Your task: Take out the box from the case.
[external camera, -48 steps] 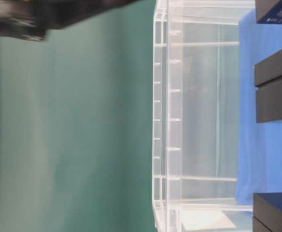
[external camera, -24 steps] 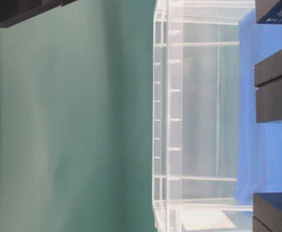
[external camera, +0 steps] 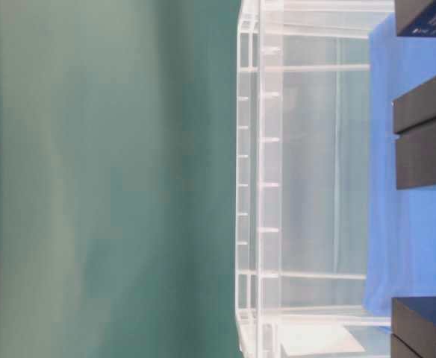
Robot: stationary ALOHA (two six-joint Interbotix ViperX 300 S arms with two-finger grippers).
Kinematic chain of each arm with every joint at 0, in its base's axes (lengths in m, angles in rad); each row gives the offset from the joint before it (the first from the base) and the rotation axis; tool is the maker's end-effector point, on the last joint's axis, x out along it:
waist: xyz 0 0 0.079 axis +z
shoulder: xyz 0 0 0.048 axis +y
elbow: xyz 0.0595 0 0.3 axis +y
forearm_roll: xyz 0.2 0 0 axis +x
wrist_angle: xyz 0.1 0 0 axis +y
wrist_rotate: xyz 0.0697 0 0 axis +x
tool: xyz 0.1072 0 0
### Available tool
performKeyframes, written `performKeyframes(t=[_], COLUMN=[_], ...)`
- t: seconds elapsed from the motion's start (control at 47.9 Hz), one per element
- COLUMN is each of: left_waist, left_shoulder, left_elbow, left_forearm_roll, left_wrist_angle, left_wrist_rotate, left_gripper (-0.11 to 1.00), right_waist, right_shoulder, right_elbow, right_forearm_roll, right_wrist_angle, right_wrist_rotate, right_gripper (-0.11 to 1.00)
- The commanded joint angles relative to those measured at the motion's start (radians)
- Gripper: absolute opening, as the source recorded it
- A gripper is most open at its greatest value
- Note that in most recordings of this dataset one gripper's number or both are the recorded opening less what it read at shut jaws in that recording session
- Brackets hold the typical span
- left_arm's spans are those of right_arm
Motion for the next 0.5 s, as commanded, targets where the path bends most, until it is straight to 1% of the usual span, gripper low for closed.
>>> performKeyframes(t=[0.0,0.125,0.251,0.481], left_waist=[0.002,0.002,0.0,0.002], left_shoulder=[-0.009,-0.011,-0.011,-0.011], left_elbow=[-0.015,-0.014,-0.012,-0.014], left_forearm_roll=[0.003,0.003,0.005,0.005], left_wrist_angle=[-0.002,-0.002,-0.002,-0.002], left_wrist_rotate=[-0.003,-0.005,-0.005,-0.006], left_gripper=[0.97,0.97,0.97,0.97], right_waist=[0.018,0.032,0.038,0.031], right_shoulder=[-0.072,-0.127,-0.166,-0.172], right_elbow=[0.029,0.072,0.094,0.1], right_forearm_roll=[0.002,0.003,0.005,-0.011], right_wrist_angle=[0.011,0.048,0.086,0.091], right_wrist_rotate=[0.012,0.025,0.026,0.018], right_gripper=[0.9,0.9,0.9,0.9])
